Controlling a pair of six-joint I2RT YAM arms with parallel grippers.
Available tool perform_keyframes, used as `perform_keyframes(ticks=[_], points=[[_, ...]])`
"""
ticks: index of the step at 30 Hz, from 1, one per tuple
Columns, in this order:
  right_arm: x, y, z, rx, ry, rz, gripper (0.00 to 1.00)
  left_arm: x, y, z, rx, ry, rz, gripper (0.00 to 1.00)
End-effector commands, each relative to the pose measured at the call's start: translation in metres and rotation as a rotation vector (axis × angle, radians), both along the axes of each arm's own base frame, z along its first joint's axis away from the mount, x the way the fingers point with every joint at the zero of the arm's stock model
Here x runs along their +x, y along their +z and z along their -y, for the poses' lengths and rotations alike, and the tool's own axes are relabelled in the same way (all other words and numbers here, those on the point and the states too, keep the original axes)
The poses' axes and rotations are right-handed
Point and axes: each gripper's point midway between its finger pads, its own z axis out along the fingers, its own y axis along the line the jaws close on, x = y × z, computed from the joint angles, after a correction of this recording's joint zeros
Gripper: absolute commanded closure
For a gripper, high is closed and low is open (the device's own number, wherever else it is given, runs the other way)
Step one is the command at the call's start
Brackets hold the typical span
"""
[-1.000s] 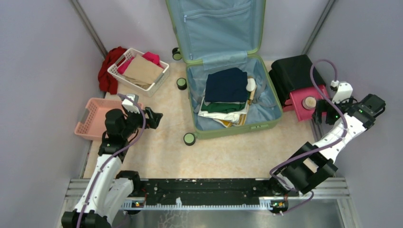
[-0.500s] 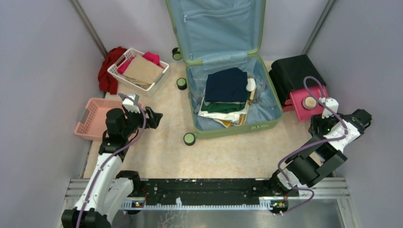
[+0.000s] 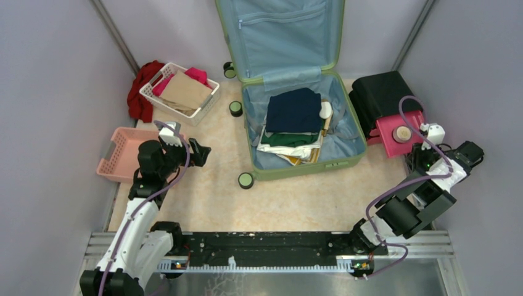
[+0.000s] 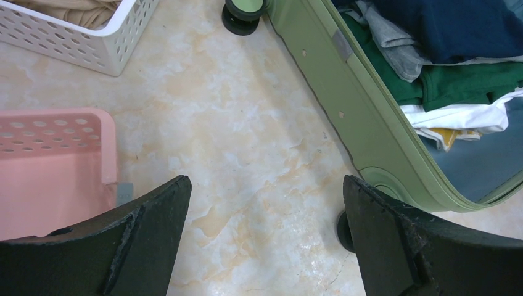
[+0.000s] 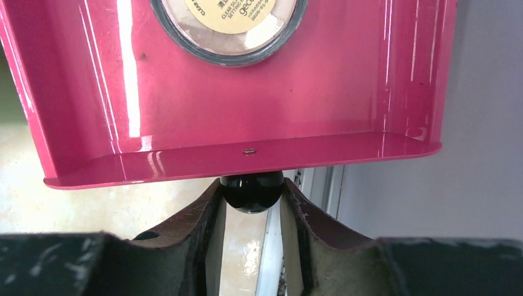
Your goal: Open, take out, and arrange the luggage
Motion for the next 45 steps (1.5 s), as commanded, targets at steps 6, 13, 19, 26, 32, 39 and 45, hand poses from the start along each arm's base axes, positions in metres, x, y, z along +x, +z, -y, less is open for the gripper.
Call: perform_keyframes(ticks=[6, 13, 19, 26, 32, 39, 45], points=[[0.018, 0.049, -0.007, -0.024, 0.059, 0.175, 0.81, 0.002, 0.01, 0.0, 0.014, -0.005, 0.027, 0.01], [0.029, 0.083, -0.008, -0.009, 0.053, 0.257, 0.83, 0.002, 0.011, 0.0, 0.015, -0.007, 0.033, 0.01], [0.051, 0.083, -0.019, 0.014, 0.059, 0.253, 0.83, 0.002, 0.011, 0.001, 0.014, -0.011, 0.032, 0.01], [0.08, 0.082, -0.014, 0.023, -0.016, 0.285, 0.82, 0.002, 0.01, 0.0, 0.014, -0.006, 0.031, 0.01], [0.095, 0.079, -0.005, 0.079, -0.067, 0.307, 0.81, 0.002, 0.009, 0.001, 0.014, -0.008, 0.026, 0.01], [0.115, 0.083, -0.005, 0.161, -0.066, 0.335, 0.79, 0.003, 0.008, 0.0, 0.014, -0.005, 0.023, 0.01], [0.132, 0.086, -0.011, 0.206, -0.04, 0.336, 0.78, 0.002, 0.01, 0.0, 0.016, -0.004, 0.028, 0.01]])
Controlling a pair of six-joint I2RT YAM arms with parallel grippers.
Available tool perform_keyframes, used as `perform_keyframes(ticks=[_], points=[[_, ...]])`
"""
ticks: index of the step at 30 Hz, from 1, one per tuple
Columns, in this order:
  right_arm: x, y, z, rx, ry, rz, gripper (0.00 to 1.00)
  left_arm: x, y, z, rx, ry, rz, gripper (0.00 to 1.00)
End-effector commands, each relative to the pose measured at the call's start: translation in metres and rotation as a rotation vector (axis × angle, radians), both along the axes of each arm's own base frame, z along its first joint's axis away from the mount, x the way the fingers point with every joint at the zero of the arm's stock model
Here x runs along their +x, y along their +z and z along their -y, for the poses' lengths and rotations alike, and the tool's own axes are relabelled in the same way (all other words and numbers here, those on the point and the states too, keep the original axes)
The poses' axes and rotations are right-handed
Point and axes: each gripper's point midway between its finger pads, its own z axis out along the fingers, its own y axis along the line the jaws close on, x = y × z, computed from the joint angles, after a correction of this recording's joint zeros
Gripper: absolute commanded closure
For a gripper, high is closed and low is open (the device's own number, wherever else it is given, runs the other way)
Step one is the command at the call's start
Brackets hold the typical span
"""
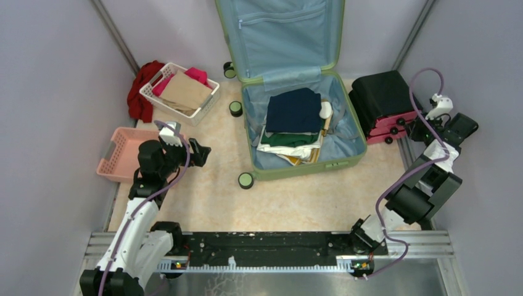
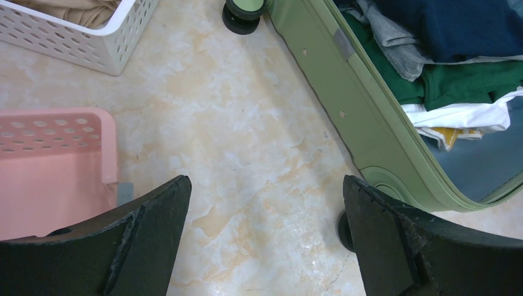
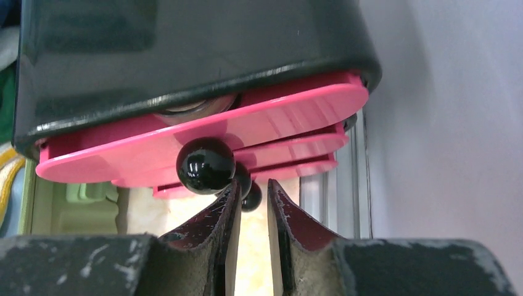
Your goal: Open, take out, and arrange the luggage
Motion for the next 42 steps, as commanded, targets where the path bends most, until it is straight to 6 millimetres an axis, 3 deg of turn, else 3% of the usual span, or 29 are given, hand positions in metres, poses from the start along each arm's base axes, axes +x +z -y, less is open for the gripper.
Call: perform_keyframes(ticks=[1, 10, 18, 25, 35, 42], points=[[0.028, 0.039, -0.002, -0.019, 0.048, 0.109, 0.78, 0.002, 0.011, 0.0, 0.012, -0.005, 0.032, 0.01], [0.039, 0.039, -0.008, 0.017, 0.055, 0.094, 0.77, 0.0, 0.015, 0.001, 0.01, -0.011, 0.046, 0.01], [-0.006, 0.017, -0.003, -0.034, 0.037, -0.044, 0.62, -0.004, 0.028, 0.003, 0.0, -0.02, 0.092, 0.01], [-0.03, -0.009, -0.017, 0.003, 0.068, -0.089, 0.54, -0.008, 0.037, 0.006, -0.011, -0.04, 0.124, 0.01], [-0.004, -0.024, -0.02, 0.184, 0.05, -0.03, 0.52, -0.009, 0.04, 0.003, 0.003, -0.028, 0.144, 0.01], [0.017, -0.024, -0.019, 0.201, 0.041, -0.012, 0.48, -0.008, 0.04, 0.001, 0.013, -0.018, 0.146, 0.01]])
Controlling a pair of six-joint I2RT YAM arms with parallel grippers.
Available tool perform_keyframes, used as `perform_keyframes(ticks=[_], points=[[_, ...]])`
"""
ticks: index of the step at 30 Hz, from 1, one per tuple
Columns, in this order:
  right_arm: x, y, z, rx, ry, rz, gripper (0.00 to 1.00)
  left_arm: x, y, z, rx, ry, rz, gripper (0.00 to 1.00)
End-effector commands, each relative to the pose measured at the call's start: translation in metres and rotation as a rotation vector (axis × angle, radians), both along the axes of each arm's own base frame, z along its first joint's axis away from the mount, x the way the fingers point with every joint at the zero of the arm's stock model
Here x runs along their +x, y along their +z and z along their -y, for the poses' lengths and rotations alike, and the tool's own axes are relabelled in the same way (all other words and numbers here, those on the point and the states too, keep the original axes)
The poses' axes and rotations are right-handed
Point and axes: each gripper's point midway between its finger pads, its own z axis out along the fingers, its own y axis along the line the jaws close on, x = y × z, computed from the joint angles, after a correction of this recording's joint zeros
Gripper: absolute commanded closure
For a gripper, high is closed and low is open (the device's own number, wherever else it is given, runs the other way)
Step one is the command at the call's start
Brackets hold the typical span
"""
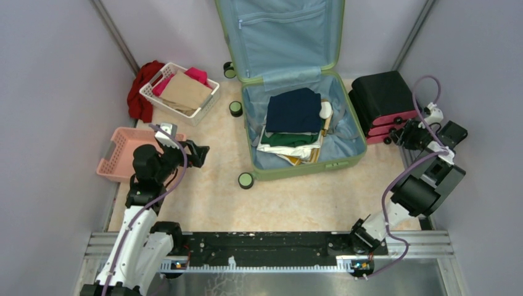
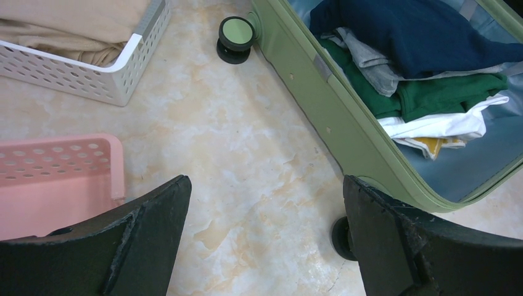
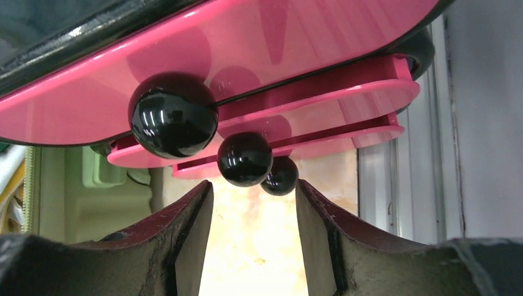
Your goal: Open, take out, and arrange the luggage
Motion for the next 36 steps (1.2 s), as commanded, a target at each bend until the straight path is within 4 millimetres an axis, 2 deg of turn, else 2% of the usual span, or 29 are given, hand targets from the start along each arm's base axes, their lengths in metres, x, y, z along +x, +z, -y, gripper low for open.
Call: perform_keyframes(ticks=[1, 8, 11, 14, 18, 23, 28, 32, 34, 36], points=[[0.024, 0.023, 0.003, -0.023, 0.011, 0.089, 0.48, 0.001, 0.012, -0.001, 0.018, -0.001, 0.042, 0.01], [0.037, 0.026, 0.008, -0.026, 0.004, 0.104, 0.51, 0.003, 0.009, -0.001, 0.019, 0.0, 0.031, 0.01], [0.041, 0.025, 0.007, -0.025, 0.01, 0.102, 0.55, 0.003, 0.008, -0.001, 0.02, 0.0, 0.026, 0.01], [0.043, 0.024, 0.007, -0.023, 0.019, 0.096, 0.63, 0.003, 0.008, -0.001, 0.022, 0.003, 0.026, 0.01], [0.036, 0.02, 0.003, -0.034, 0.036, 0.073, 0.8, 0.003, 0.008, -0.002, 0.022, 0.006, 0.025, 0.01], [0.014, 0.021, 0.008, -0.073, 0.027, 0.053, 0.85, 0.003, 0.009, -0.001, 0.02, 0.003, 0.028, 0.01], [-0.026, 0.012, 0.017, -0.065, -0.005, 0.022, 0.85, 0.001, 0.011, 0.0, 0.013, -0.003, 0.033, 0.01], [-0.059, -0.002, 0.014, -0.079, -0.003, -0.016, 0.82, 0.001, 0.012, 0.002, 0.006, -0.015, 0.036, 0.01], [-0.068, -0.006, 0.011, -0.093, 0.004, -0.032, 0.74, 0.0, 0.012, 0.004, 0.007, -0.024, 0.035, 0.01], [-0.073, -0.007, 0.009, -0.104, 0.005, -0.04, 0.58, 0.0, 0.012, 0.005, 0.007, -0.033, 0.036, 0.01]])
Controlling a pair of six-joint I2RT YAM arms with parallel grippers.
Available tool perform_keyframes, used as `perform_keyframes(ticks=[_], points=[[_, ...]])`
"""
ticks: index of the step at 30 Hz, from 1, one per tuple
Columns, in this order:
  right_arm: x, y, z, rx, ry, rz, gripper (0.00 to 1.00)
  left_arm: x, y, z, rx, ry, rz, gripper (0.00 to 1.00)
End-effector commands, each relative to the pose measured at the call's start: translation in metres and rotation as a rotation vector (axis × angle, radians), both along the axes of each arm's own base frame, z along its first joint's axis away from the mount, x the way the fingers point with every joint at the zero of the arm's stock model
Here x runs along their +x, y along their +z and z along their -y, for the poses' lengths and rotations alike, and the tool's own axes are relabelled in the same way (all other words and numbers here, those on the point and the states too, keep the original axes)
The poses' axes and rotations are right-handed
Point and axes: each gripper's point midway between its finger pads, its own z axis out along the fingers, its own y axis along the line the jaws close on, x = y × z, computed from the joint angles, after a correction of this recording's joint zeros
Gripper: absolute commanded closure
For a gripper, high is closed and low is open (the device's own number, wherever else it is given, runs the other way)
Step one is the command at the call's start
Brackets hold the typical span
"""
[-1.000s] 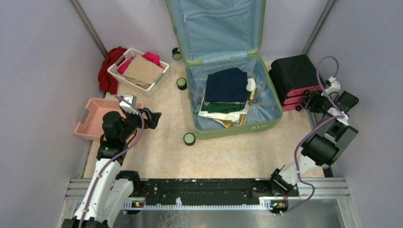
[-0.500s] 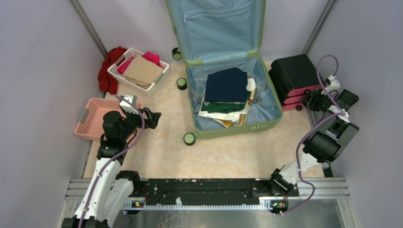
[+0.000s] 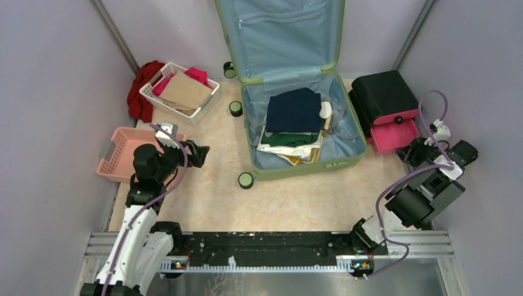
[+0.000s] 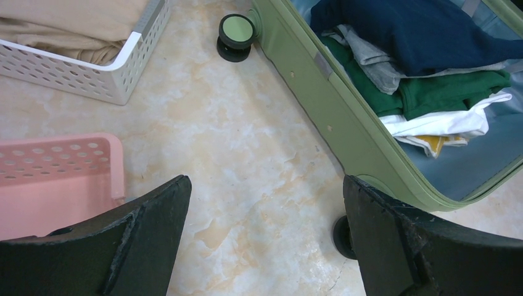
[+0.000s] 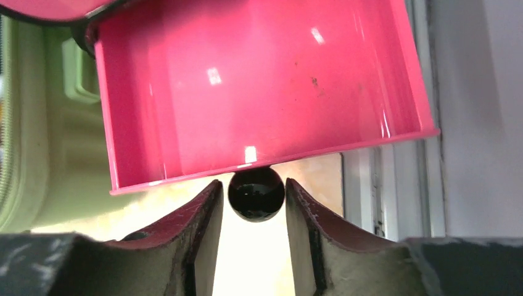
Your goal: Open, take out, and arrange the luggage
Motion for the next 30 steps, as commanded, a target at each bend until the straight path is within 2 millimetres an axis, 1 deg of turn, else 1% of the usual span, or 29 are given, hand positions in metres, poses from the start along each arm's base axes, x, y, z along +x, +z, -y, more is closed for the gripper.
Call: perform_keyframes(ticks=[1, 3, 5, 8, 10, 12, 16, 18, 19, 21, 24, 26, 30], points=[[-0.014, 0.006, 0.0, -0.103, 0.032, -0.003, 0.49, -0.002, 0.014, 0.006, -0.002, -0.036, 0.04, 0.01], [-0.013, 0.015, 0.001, -0.12, 0.031, 0.008, 0.37, -0.002, 0.014, 0.006, 0.001, -0.035, 0.039, 0.01], [-0.012, 0.027, 0.003, -0.147, 0.038, 0.021, 0.31, -0.002, 0.014, 0.005, 0.002, -0.032, 0.042, 0.01], [-0.012, 0.047, 0.011, -0.224, 0.045, 0.025, 0.26, -0.002, 0.016, 0.004, 0.004, -0.025, 0.048, 0.01], [-0.015, 0.061, 0.015, -0.288, 0.061, 0.022, 0.25, -0.003, 0.015, 0.004, 0.004, -0.024, 0.047, 0.01], [-0.016, 0.08, 0.019, -0.364, 0.075, 0.031, 0.24, -0.002, 0.016, 0.004, 0.002, -0.026, 0.047, 0.01], [-0.017, 0.12, 0.011, -0.459, 0.13, 0.104, 0.17, -0.002, 0.016, 0.005, 0.001, -0.031, 0.047, 0.01], [-0.012, 0.14, -0.004, -0.437, 0.189, 0.172, 0.14, -0.001, 0.015, 0.005, 0.0, -0.03, 0.044, 0.01], [-0.008, 0.149, -0.017, -0.409, 0.236, 0.211, 0.11, -0.001, 0.015, 0.005, 0.0, -0.031, 0.044, 0.01], [0.001, 0.159, -0.049, -0.334, 0.351, 0.257, 0.09, -0.001, 0.015, 0.005, 0.002, -0.03, 0.044, 0.01], [0.02, 0.163, -0.102, -0.252, 0.511, 0.244, 0.1, -0.001, 0.014, 0.004, 0.006, -0.024, 0.042, 0.01], [0.037, 0.166, -0.131, -0.217, 0.562, 0.246, 0.11, -0.001, 0.013, 0.002, 0.01, -0.017, 0.038, 0.01], [0.075, 0.174, -0.177, -0.189, 0.569, 0.271, 0.13, 0.001, 0.01, 0.0, 0.017, -0.004, 0.032, 0.01]])
